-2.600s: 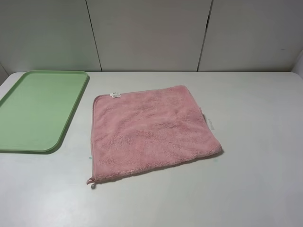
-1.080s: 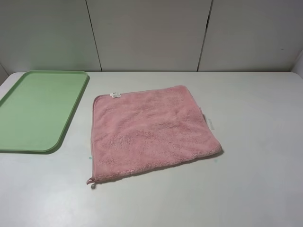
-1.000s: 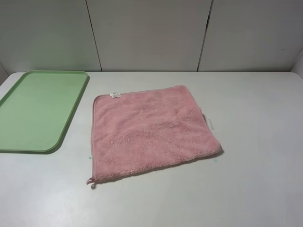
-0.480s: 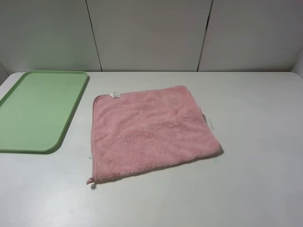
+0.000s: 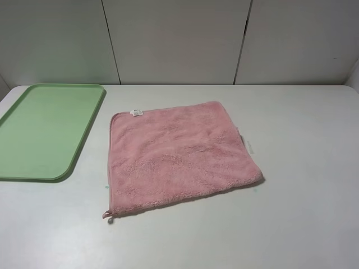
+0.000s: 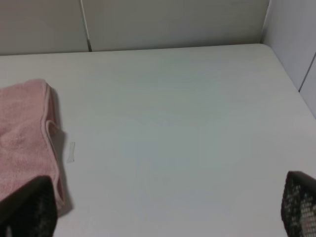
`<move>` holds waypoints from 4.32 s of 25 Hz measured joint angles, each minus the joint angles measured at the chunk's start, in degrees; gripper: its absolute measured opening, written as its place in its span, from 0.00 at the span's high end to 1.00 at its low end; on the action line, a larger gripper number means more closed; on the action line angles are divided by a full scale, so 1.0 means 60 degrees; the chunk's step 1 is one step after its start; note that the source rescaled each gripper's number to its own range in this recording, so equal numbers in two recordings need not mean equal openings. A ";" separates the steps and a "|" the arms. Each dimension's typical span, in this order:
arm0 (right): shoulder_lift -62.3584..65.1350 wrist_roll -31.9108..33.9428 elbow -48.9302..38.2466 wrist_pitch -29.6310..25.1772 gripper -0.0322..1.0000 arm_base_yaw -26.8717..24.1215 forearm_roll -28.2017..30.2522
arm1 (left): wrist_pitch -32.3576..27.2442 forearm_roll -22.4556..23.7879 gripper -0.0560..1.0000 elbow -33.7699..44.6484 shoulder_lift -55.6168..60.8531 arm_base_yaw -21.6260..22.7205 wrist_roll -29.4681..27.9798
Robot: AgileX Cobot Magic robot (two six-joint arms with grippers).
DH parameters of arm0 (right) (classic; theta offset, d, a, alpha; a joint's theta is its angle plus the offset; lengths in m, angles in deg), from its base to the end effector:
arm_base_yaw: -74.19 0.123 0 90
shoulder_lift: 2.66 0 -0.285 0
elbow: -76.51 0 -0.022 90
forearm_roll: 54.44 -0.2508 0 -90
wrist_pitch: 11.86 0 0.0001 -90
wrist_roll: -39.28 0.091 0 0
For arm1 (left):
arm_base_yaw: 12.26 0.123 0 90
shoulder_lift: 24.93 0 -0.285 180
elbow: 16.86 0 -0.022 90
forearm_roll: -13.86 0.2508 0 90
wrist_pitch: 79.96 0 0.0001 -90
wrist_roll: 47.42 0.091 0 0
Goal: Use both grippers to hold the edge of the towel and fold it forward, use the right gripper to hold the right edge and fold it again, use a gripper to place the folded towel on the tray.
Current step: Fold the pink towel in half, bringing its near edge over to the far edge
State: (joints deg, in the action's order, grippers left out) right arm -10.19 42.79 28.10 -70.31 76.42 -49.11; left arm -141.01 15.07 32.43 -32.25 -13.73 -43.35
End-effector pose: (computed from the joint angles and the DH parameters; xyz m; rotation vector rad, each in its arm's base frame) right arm -0.0042 -0.0074 0.2816 0.0247 1.9933 -0.0459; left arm -0.0048 0.0018 0.2734 0.0983 2.0514 0.0535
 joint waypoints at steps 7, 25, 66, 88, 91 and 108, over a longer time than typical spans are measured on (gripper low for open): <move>0.0000 0.0000 0.0000 0.0000 0.00 0.0000 0.0000 | 0.0000 0.0000 0.00 0.0000 0.0000 0.0000 0.0000; 0.0000 0.0000 0.0000 0.0000 0.00 0.0000 0.0000 | 0.0000 0.0003 0.00 0.0000 0.0000 0.0000 0.0000; -0.7712 -0.5885 0.1832 0.0724 0.00 0.0000 -0.2603 | 0.0784 -0.0326 0.01 -0.1158 -0.6377 -0.2457 0.3431; -0.9806 -1.3205 0.1832 0.2909 0.00 0.0000 -0.2240 | 0.1916 -0.0333 0.03 -0.1915 -1.0487 -0.4159 0.6474; -0.9818 -1.3216 0.1832 0.2842 0.00 0.0000 -0.2240 | 0.2455 -0.0333 0.03 -0.1915 -1.1011 -0.4469 0.7235; -0.9818 -1.3244 0.1832 0.2843 0.00 0.0000 -0.2240 | 0.5094 -0.0150 0.04 -0.1915 -1.3948 -0.5415 0.8609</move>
State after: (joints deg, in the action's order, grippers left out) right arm -69.10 -36.67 39.08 -53.25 76.42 -62.55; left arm -110.45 14.17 20.94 -115.94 -46.22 8.31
